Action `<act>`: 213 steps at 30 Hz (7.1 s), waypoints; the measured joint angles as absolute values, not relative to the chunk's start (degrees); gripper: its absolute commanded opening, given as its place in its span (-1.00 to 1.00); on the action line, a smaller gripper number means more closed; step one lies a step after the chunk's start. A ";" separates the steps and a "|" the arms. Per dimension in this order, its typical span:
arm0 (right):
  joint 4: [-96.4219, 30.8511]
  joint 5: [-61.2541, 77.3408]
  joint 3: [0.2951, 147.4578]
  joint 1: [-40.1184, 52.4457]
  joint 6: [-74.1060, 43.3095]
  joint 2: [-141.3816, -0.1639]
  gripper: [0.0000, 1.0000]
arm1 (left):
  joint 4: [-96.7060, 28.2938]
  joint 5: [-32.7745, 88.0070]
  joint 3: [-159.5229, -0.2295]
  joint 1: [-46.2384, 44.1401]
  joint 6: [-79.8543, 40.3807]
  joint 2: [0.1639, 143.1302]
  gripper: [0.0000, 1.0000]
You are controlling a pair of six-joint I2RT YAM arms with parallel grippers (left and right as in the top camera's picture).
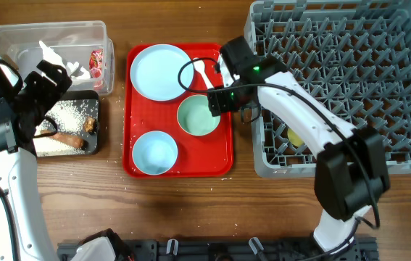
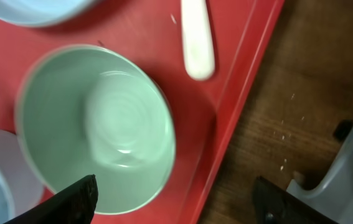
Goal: Sort waste into correct bins and load items into the dishwasher rack
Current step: 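Reach the right gripper to the green bowl and grasp its rim, then carry the green bowl into the back of the dish rack, then reach the right gripper to the light-blue bowl and grasp its rim, then place the light-blue bowl in the dish rack beside the green bowl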
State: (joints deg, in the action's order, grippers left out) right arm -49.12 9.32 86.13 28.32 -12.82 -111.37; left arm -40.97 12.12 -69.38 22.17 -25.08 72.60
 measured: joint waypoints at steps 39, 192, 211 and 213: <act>-44.27 5.67 86.04 28.32 -9.17 -118.32 -0.91 | -40.97 12.12 -69.38 22.17 -24.69 72.77 1.00; -60.40 -66.35 80.14 31.07 -9.67 -96.42 -0.92 | -41.08 12.14 -69.38 22.17 -24.67 72.86 1.00; -46.00 -75.29 78.06 26.94 -1.80 -106.78 -0.91 | -41.08 12.14 -69.38 22.17 -24.67 72.86 1.00; -45.74 -73.45 78.08 28.08 -1.80 -106.78 -0.91 | -41.08 12.16 -69.38 22.17 -24.67 72.86 1.00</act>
State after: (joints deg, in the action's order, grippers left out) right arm -45.74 -73.45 78.08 28.08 -1.80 -106.78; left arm -41.08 12.16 -69.38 22.17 -24.67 72.86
